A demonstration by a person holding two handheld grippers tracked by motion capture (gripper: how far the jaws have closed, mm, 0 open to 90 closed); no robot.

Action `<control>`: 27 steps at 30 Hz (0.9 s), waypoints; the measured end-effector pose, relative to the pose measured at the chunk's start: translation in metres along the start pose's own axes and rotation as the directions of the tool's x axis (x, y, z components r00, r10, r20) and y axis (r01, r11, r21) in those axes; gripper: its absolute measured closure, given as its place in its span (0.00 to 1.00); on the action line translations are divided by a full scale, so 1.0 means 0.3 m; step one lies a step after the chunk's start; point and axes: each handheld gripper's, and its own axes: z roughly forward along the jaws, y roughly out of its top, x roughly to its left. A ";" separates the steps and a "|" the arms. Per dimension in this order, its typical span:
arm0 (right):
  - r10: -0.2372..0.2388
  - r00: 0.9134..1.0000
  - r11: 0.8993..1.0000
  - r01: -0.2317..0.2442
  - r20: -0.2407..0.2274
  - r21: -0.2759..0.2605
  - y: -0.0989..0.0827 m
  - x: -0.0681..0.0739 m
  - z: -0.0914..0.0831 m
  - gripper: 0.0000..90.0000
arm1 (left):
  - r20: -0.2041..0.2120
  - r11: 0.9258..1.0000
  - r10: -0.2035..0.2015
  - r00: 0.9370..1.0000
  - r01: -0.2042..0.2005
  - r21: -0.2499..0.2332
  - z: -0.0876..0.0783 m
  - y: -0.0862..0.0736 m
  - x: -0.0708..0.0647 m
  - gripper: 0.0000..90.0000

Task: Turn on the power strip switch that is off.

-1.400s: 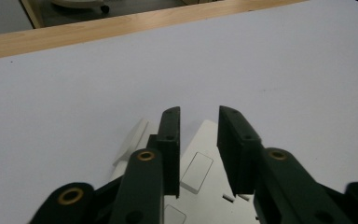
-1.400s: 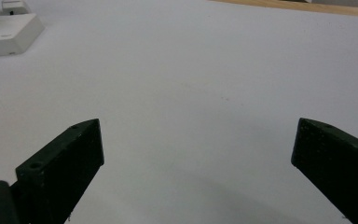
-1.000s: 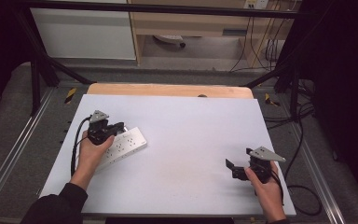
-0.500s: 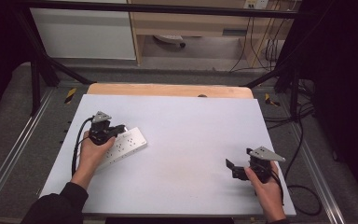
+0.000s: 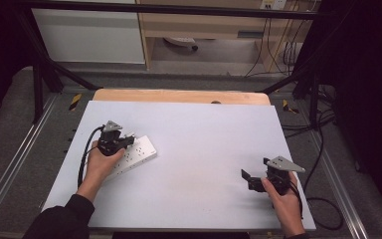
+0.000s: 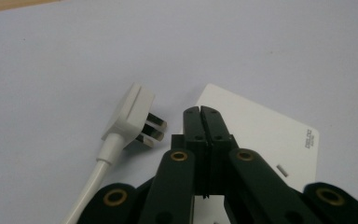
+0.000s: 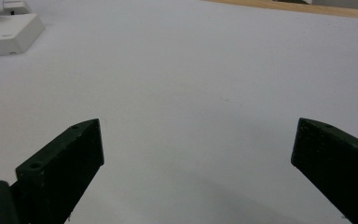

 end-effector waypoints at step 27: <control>-0.005 1.000 1.000 0.005 -0.005 0.002 0.000 0.000 -0.001 0.03 | 0.002 1.000 0.016 1.000 -0.016 0.026 0.003 -0.008 -0.003 1.00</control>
